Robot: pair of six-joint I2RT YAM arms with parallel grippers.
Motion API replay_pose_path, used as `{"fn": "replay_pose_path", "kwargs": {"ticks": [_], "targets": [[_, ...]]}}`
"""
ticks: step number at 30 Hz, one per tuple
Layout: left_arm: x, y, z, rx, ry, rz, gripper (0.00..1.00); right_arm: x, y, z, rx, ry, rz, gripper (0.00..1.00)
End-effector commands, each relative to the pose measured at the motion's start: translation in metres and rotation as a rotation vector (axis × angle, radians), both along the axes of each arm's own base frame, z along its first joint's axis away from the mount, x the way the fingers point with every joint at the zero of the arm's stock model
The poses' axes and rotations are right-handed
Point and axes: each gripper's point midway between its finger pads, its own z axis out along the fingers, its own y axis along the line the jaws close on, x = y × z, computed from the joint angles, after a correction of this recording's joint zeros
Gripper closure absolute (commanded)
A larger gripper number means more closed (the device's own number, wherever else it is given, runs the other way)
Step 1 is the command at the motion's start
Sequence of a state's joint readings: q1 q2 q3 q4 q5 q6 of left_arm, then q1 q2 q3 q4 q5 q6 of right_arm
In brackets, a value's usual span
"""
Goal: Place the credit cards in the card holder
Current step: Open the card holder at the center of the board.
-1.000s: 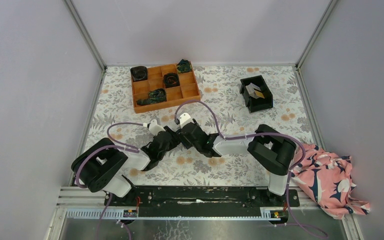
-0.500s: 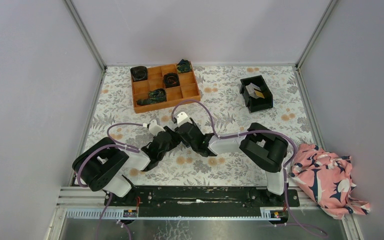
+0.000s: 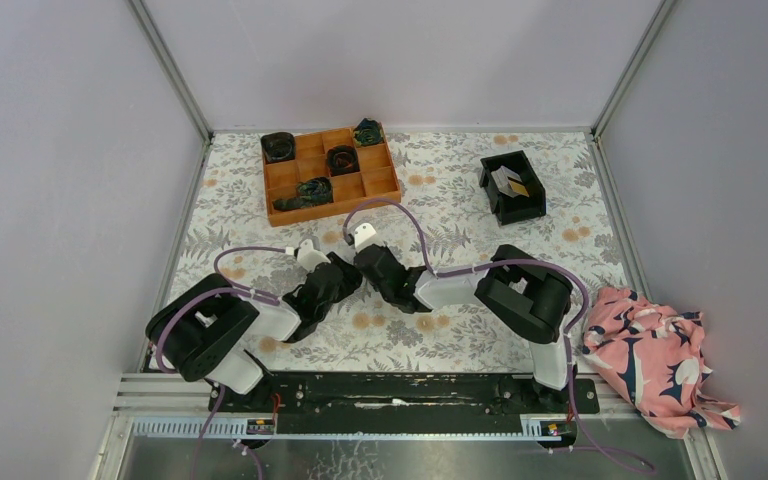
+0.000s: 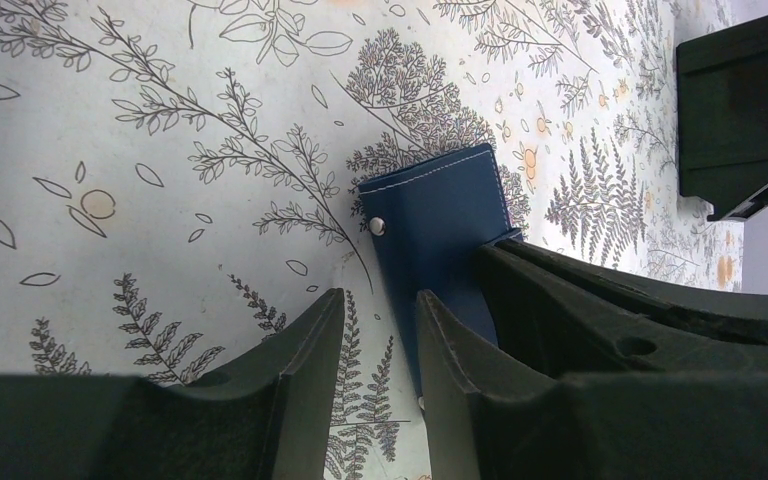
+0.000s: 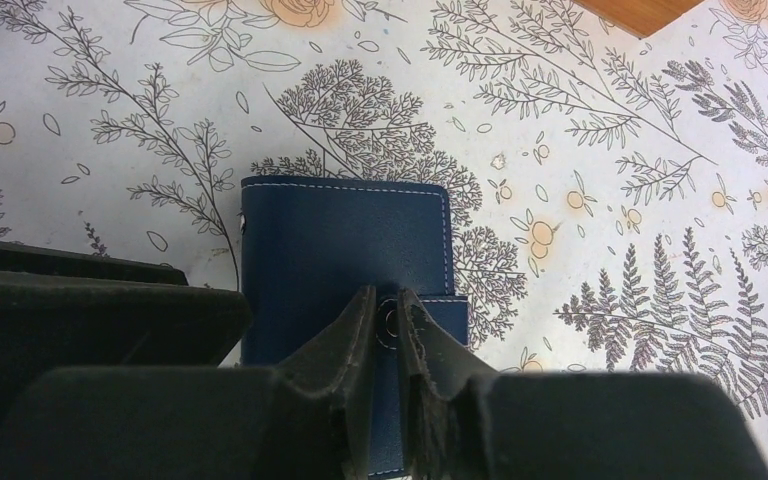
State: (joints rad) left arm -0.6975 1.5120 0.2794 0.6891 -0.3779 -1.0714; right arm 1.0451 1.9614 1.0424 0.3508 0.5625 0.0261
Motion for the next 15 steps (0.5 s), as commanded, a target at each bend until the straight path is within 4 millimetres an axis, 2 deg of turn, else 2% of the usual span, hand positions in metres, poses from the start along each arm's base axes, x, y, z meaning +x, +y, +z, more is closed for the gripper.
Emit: {"fn": "replay_pose_path", "kwargs": {"ticks": [1, 8, 11, 15], "targets": [[-0.0169, 0.0172, -0.0315, 0.078, 0.094, 0.009, 0.59, 0.0007, -0.016, -0.0127, -0.048, 0.028, -0.04, 0.84], [-0.0178, 0.0165, -0.0389, 0.091, 0.117, 0.006, 0.59, 0.0025, -0.0218, -0.0094, -0.034, 0.035, -0.056, 0.98], [-0.0171, 0.014, -0.041, 0.084, 0.125, 0.001, 0.59, 0.0022, -0.0233, -0.009, -0.032, 0.044, -0.057, 0.99], [-0.0109, 0.0079, -0.0345, 0.074, 0.111, -0.006, 0.56, 0.0016, -0.0251, -0.0086, -0.018, 0.053, -0.062, 1.0]]}}
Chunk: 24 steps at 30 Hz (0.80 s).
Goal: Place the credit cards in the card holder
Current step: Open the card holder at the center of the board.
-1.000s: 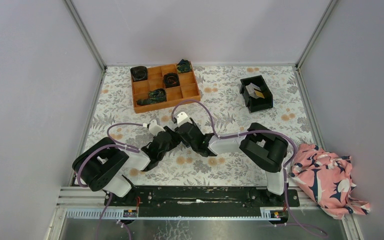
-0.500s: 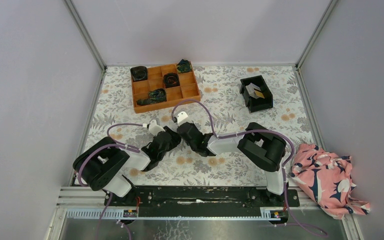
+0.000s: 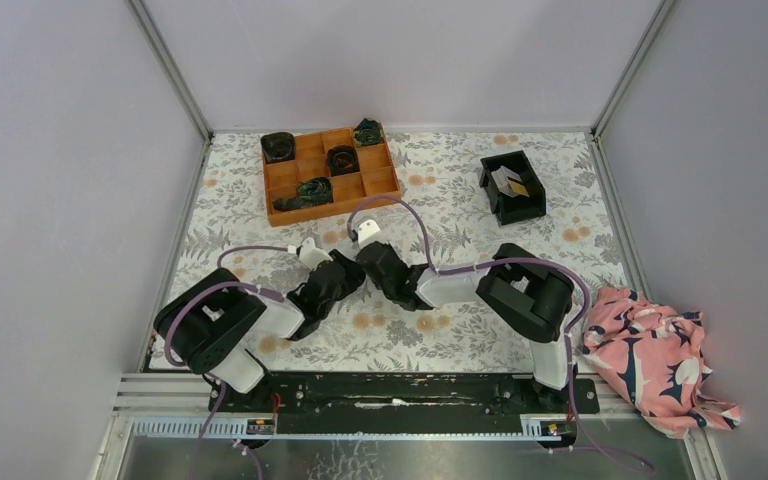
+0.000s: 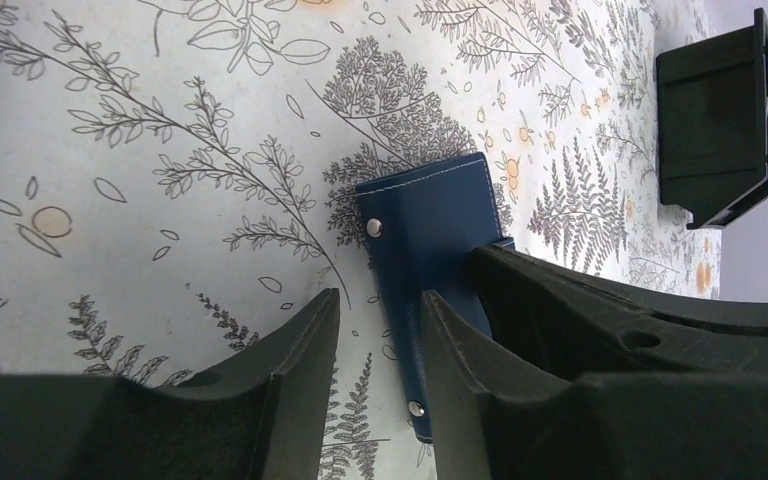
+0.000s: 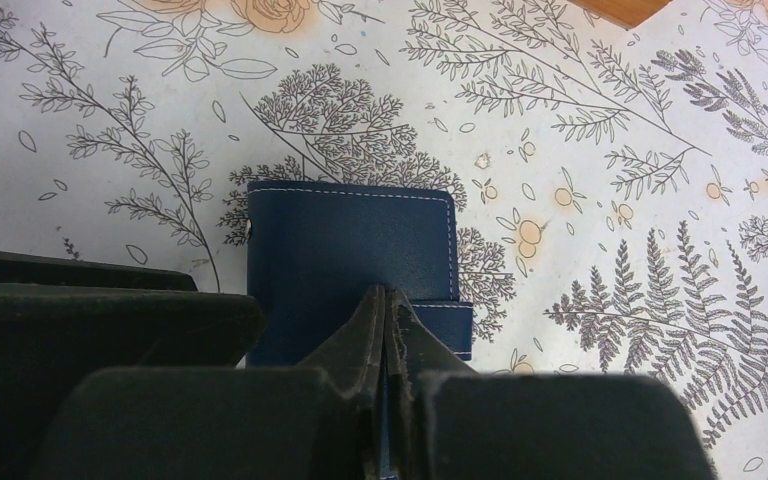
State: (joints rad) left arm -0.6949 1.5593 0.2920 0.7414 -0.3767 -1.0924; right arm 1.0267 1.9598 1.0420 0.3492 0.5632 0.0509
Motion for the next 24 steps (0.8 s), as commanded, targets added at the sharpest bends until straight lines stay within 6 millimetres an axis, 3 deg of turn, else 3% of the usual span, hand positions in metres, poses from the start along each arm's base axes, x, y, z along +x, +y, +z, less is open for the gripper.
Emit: {"fn": "replay_pose_path", "kwargs": {"ticks": [1, 11, 18, 19, 20, 22, 23, 24], "targets": [[-0.015, 0.011, -0.033, 0.109, 0.117, -0.025, 0.55, -0.005, -0.02, -0.009, -0.03, 0.05, -0.031, 1.0], [0.001, -0.003, -0.022, 0.125, 0.112, -0.043, 0.47, -0.008, -0.021, -0.001, 0.019, 0.071, -0.035, 1.0], [0.001, -0.012, -0.044, 0.128, 0.166, -0.069, 0.49, -0.012, -0.018, 0.004, 0.065, 0.094, -0.031, 1.0], [0.001, -0.014, -0.048, 0.122, 0.173, -0.074, 0.52, -0.013, -0.018, 0.005, 0.068, 0.098, -0.03, 1.0], [0.0, -0.016, -0.051, 0.117, 0.179, -0.08, 0.62, -0.013, -0.018, 0.006, 0.072, 0.098, -0.032, 1.0], [-0.003, -0.014, -0.061, 0.128, 0.206, -0.074, 0.91, -0.013, -0.019, 0.009, 0.08, 0.092, -0.038, 1.0], [-0.004, -0.013, -0.065, 0.134, 0.215, -0.071, 0.99, -0.012, -0.02, 0.011, 0.083, 0.089, -0.041, 1.0], [-0.006, -0.011, -0.068, 0.141, 0.226, -0.066, 1.0, -0.012, -0.021, 0.013, 0.088, 0.088, -0.043, 1.0]]}}
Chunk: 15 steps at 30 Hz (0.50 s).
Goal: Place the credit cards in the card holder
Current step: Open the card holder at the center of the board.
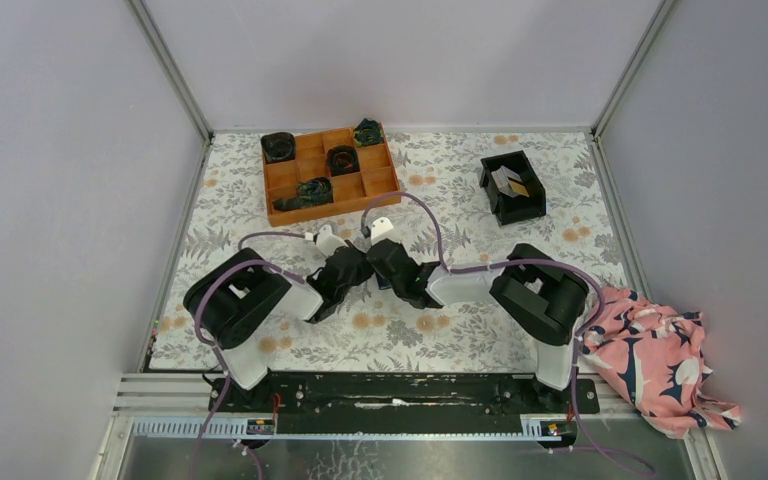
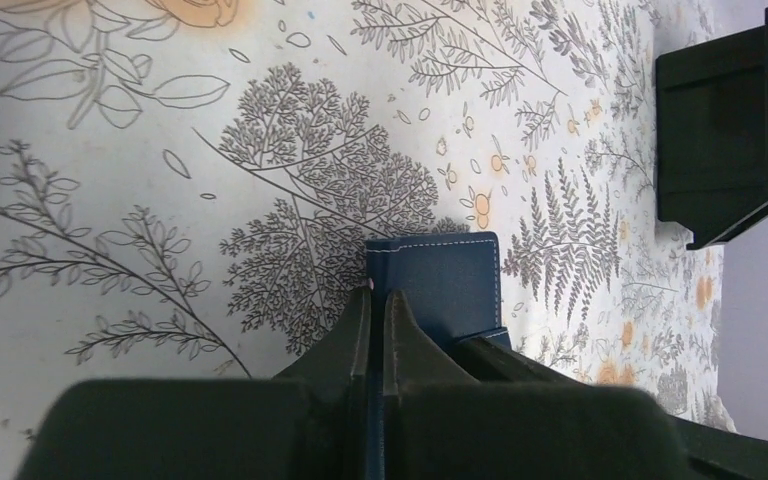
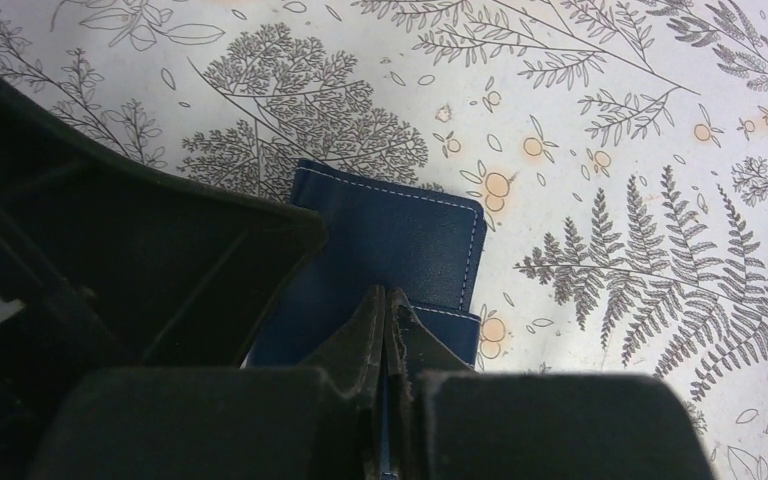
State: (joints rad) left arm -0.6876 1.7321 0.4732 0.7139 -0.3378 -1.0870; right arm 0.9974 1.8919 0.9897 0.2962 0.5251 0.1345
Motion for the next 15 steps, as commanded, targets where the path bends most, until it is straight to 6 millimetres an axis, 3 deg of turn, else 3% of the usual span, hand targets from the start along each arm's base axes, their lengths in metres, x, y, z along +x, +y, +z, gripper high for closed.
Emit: {"fn": "replay_pose_path", "kwargs": {"ticks": [1, 6, 15], "targets": [[-0.039, 0.023, -0.064, 0.148, 0.205, -0.033, 1.0, -0.005, -0.003, 0.014, 0.046, 0.022, -0.002, 1.0], [-0.044, 0.033, -0.073, 0.172, 0.228, 0.002, 1.0, -0.002, -0.01, 0.026, 0.054, 0.0, -0.025, 1.0], [-0.052, 0.046, -0.083, 0.201, 0.258, 0.044, 1.0, 0.005, -0.047, 0.044, 0.088, -0.018, -0.1, 1.0]]}}
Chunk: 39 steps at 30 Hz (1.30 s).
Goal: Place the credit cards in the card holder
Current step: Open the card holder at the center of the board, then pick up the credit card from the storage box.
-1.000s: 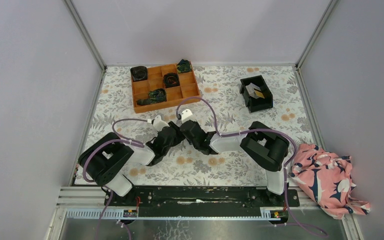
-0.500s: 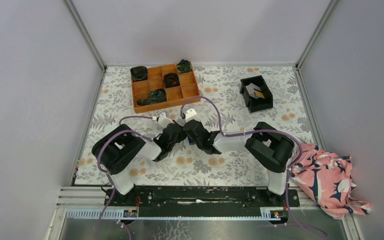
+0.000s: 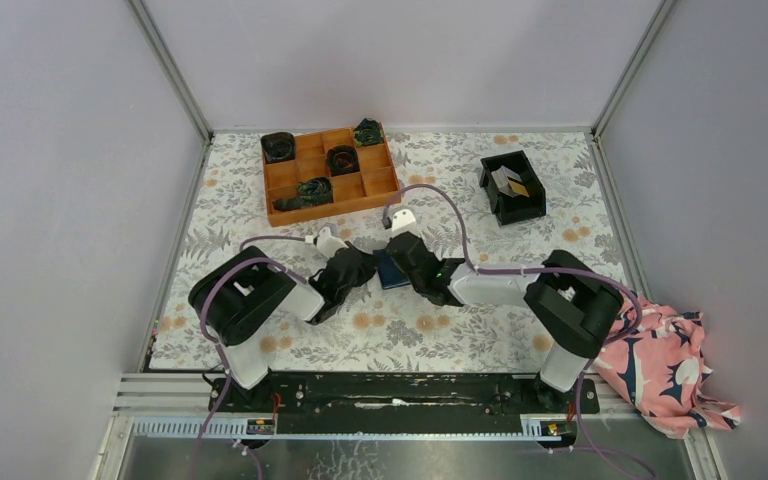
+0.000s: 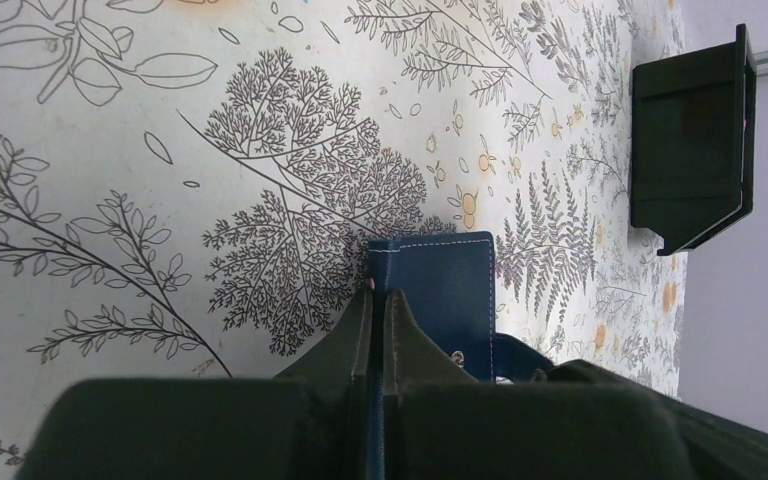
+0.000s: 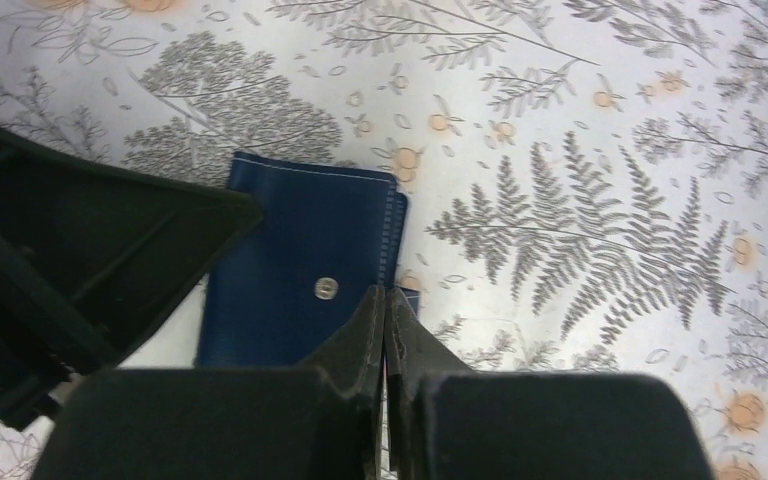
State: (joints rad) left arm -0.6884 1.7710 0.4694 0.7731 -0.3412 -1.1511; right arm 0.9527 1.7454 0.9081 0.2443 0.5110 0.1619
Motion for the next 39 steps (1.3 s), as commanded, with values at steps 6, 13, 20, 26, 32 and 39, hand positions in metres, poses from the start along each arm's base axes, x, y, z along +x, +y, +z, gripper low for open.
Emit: {"fn": "replay_pose_path", "kwargs": {"ticks": [6, 13, 20, 26, 32, 39], "targets": [[-0.053, 0.057, -0.071, 0.278, 0.24, 0.026, 0.98, 0.012, -0.036, 0.025, 0.073, -0.026, -0.111, 1.0], [-0.038, 0.058, -0.047, 0.357, 0.196, 0.021, 0.9, 0.02, -0.057, 0.018, 0.078, 0.001, -0.188, 1.0], [-0.019, 0.052, -0.013, 0.402, 0.118, -0.001, 0.55, 0.028, -0.062, 0.045, 0.103, -0.046, -0.226, 0.63], [-0.006, 0.045, 0.02, 0.412, 0.041, -0.02, 0.35, 0.049, -0.073, 0.101, 0.143, -0.13, -0.267, 0.45], [0.007, 0.04, 0.065, 0.416, -0.058, -0.03, 0.29, 0.083, -0.124, 0.141, 0.161, -0.231, -0.428, 0.29], [0.022, 0.005, 0.12, 0.32, -0.193, -0.137, 0.27, 0.128, -0.192, 0.145, 0.073, -0.207, -0.585, 0.18]]}}
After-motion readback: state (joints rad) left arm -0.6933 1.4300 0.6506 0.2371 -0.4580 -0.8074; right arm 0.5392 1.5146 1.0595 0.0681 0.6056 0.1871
